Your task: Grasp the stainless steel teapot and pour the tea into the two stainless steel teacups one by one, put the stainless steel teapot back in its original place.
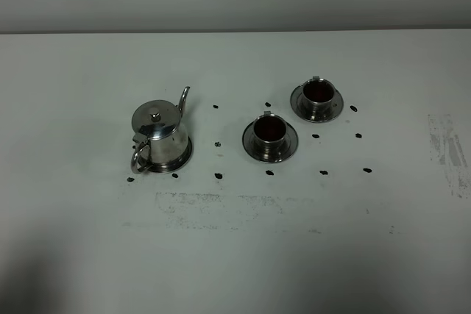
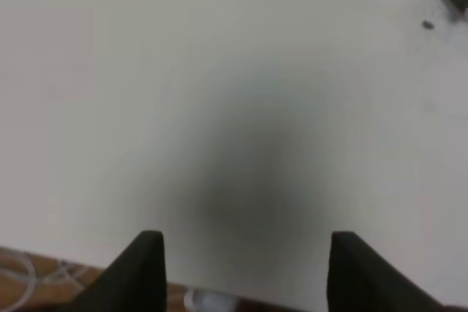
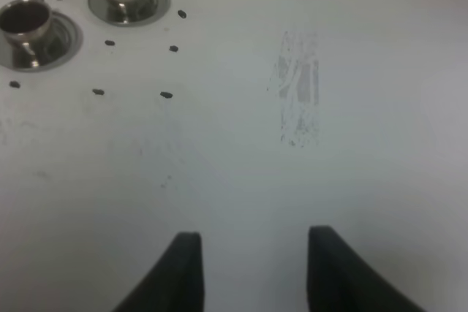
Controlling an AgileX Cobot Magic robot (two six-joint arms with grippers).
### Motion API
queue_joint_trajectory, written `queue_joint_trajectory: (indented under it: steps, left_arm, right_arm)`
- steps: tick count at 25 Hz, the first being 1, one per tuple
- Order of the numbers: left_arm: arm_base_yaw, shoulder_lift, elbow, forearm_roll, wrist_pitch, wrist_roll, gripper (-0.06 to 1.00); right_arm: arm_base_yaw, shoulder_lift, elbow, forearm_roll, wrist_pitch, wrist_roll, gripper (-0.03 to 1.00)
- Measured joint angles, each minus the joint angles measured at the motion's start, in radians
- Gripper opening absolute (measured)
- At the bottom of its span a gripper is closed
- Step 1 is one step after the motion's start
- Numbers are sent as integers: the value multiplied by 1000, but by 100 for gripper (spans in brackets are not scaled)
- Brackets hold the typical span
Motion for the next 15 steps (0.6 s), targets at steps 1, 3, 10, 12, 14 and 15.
queue_joint_trajectory:
  steps: [1,3,10,12,14,15]
  left_arm:
    - [0,-25,0,-1,0,8,47]
    - [0,-73,0,-10,0,31,47]
    - [0,-162,0,-35,4,79,47]
    - [0,-162,0,-35,4,79,47]
    - [0,-162,0,-35,4,79,47]
    - [0,-162,0,-35,4,79,47]
  right_arm:
    - [0,0,0,0,0,0,33]
    - [0,0,0,0,0,0,33]
    - [0,0,0,0,0,0,33]
    - [0,0,0,0,0,0,33]
    - [0,0,0,0,0,0,33]
    - [0,0,0,0,0,0,33]
